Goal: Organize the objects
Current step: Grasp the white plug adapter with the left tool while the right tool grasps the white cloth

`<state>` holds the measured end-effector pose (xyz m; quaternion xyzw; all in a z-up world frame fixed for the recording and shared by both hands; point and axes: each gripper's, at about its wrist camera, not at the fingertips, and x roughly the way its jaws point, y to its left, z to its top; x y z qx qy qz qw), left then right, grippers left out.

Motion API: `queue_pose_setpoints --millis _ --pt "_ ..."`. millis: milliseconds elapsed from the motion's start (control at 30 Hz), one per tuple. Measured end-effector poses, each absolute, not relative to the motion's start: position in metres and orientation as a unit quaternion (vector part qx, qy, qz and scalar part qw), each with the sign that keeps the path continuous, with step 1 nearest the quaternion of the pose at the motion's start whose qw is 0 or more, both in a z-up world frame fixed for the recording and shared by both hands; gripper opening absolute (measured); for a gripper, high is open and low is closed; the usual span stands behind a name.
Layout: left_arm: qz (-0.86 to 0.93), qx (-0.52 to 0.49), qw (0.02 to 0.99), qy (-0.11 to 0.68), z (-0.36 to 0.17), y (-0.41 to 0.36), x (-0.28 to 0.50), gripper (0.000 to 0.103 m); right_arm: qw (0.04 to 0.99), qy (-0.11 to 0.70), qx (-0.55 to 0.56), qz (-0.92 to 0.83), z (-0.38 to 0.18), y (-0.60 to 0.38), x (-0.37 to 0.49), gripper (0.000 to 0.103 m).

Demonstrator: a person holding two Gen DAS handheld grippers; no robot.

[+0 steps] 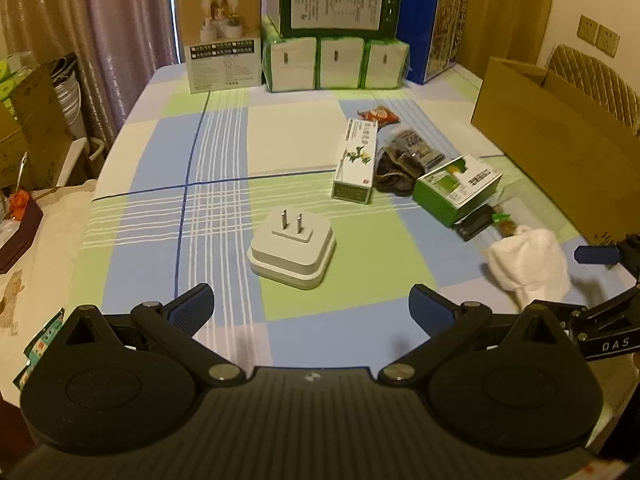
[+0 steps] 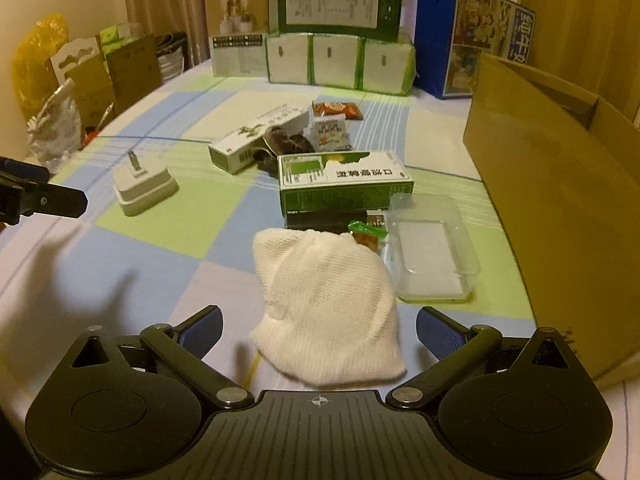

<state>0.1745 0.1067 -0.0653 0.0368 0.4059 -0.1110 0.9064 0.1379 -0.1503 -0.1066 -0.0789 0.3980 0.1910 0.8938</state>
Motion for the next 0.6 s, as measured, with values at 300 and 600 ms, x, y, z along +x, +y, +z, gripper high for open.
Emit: queue_pose_setpoints --millis 300,600 --pt "-0.132 0.075 0.912 0.381 -0.088 0.108 0.205 0.102 0.894 0.409 -0.066 0.170 -0.114 -0.149 0.147 0.058" --pt "-0.154 0.146 0.898 0.386 -0.109 0.094 0.245 0.089 0.895 0.401 -0.074 0.182 -0.110 -0.146 0.141 0.047"
